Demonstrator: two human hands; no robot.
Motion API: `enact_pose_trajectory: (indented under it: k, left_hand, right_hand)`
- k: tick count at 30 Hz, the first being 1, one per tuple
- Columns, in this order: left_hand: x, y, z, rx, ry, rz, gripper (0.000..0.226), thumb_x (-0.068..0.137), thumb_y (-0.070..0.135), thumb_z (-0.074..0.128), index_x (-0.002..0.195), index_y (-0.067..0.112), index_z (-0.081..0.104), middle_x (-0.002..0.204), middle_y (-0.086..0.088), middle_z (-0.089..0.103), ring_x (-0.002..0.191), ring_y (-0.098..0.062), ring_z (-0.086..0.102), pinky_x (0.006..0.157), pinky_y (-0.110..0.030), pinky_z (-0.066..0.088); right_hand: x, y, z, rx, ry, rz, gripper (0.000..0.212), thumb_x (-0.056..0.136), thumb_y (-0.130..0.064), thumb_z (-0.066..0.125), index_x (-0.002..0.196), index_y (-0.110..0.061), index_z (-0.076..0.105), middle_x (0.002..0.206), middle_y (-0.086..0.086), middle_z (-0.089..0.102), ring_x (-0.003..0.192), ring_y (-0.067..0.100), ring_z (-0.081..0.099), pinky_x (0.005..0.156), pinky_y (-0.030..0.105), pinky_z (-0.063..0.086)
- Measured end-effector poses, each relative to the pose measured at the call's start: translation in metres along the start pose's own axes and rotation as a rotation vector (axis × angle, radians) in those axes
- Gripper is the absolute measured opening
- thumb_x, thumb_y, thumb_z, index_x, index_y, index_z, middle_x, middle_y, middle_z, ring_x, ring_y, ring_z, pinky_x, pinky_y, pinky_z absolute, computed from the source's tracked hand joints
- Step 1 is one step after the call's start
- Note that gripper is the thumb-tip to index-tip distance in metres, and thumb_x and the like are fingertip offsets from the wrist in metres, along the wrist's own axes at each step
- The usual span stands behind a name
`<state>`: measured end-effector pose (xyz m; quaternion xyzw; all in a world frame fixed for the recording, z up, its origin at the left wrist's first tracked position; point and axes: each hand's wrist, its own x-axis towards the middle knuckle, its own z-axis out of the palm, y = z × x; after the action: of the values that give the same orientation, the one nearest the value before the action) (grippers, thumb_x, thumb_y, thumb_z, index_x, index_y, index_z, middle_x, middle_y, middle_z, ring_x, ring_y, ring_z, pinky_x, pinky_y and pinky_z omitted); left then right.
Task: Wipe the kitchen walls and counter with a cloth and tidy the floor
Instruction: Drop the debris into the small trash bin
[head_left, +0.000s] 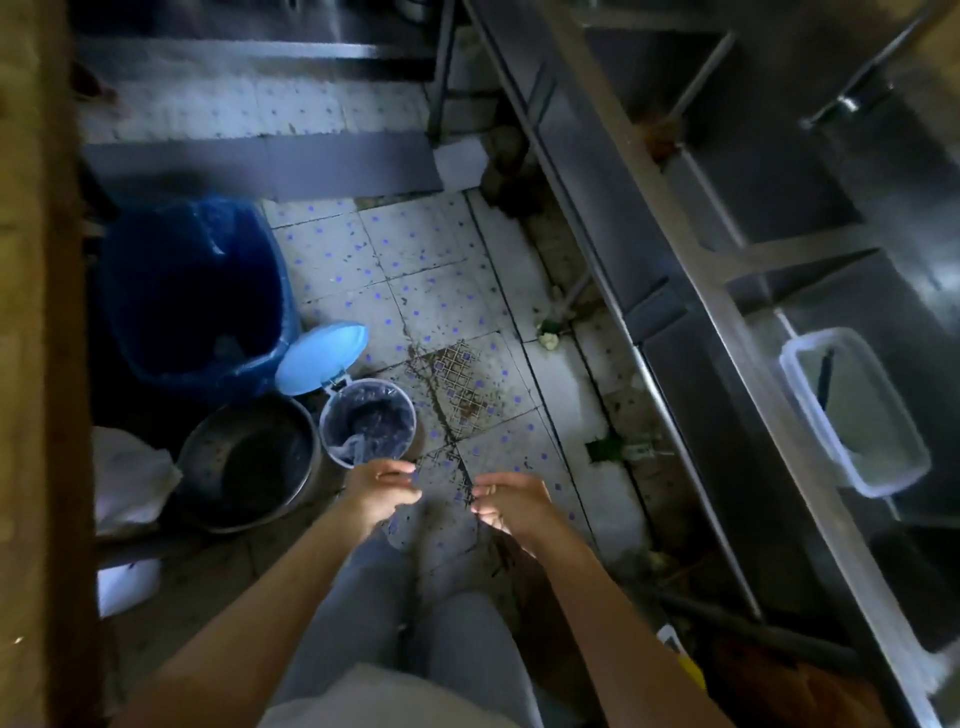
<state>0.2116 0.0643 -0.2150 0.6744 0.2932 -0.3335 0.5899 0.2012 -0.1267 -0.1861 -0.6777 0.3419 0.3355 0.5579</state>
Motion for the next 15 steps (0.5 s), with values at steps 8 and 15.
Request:
enact_pose_trajectory:
  k: [8,15]
  left_hand:
    - [0.044,0.023,-0.024,-0.264,0.085,-0.113,0.032,0.074,-0.014,0.067,0.101,0.003,0.061,0.078,-0.007,0.063,0.056,-0.01,0.055,0.043,-0.012,0.042]
    - [0.087,0.022,-0.032,-0.555,0.231,-0.196,0.028,0.078,-0.016,0.062,0.085,0.011,0.059,0.077,-0.006,0.061,0.054,-0.008,0.058,0.049,-0.015,0.044]
  right_hand:
    - [0.064,-0.07,0.027,-0.047,-0.133,0.08,0.028,0.076,0.02,0.058,0.087,-0.005,0.065,0.077,0.008,0.064,0.062,0.016,0.06,0.056,0.019,0.049]
    - [0.135,-0.109,0.055,-0.21,-0.251,0.123,0.029,0.078,0.017,0.06,0.102,0.0,0.065,0.086,0.007,0.064,0.082,0.019,0.063,0.08,0.028,0.053]
